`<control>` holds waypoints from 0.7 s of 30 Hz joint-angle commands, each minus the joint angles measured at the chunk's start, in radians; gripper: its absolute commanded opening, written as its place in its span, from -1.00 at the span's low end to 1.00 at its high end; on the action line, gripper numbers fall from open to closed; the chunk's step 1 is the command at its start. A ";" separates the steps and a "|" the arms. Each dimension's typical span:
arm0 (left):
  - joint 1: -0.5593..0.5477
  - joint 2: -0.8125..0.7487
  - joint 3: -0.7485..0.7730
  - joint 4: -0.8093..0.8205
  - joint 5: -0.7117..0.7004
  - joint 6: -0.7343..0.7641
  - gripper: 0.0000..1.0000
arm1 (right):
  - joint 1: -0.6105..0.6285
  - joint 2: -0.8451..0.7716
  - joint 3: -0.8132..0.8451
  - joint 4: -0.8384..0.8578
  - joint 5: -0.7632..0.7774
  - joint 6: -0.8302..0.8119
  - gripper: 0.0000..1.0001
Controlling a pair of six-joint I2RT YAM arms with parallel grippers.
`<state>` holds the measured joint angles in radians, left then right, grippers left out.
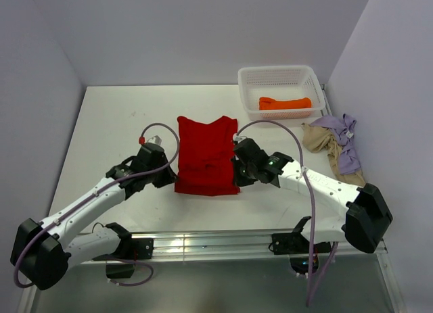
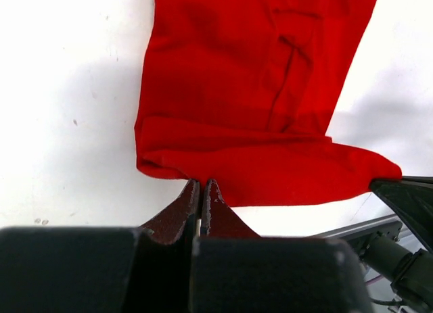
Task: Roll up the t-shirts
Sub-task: Fold the tshirt
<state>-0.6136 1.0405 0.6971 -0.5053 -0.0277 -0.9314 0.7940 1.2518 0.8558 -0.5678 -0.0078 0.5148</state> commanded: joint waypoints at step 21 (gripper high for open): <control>0.187 0.223 0.150 0.156 0.135 0.120 -0.99 | -0.187 0.224 0.233 0.037 -0.069 -0.127 -1.00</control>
<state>-0.4458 1.2564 0.7998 -0.3946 0.0879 -0.8494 0.6289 1.4544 1.0328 -0.5568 -0.0685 0.4194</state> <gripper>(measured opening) 0.023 0.065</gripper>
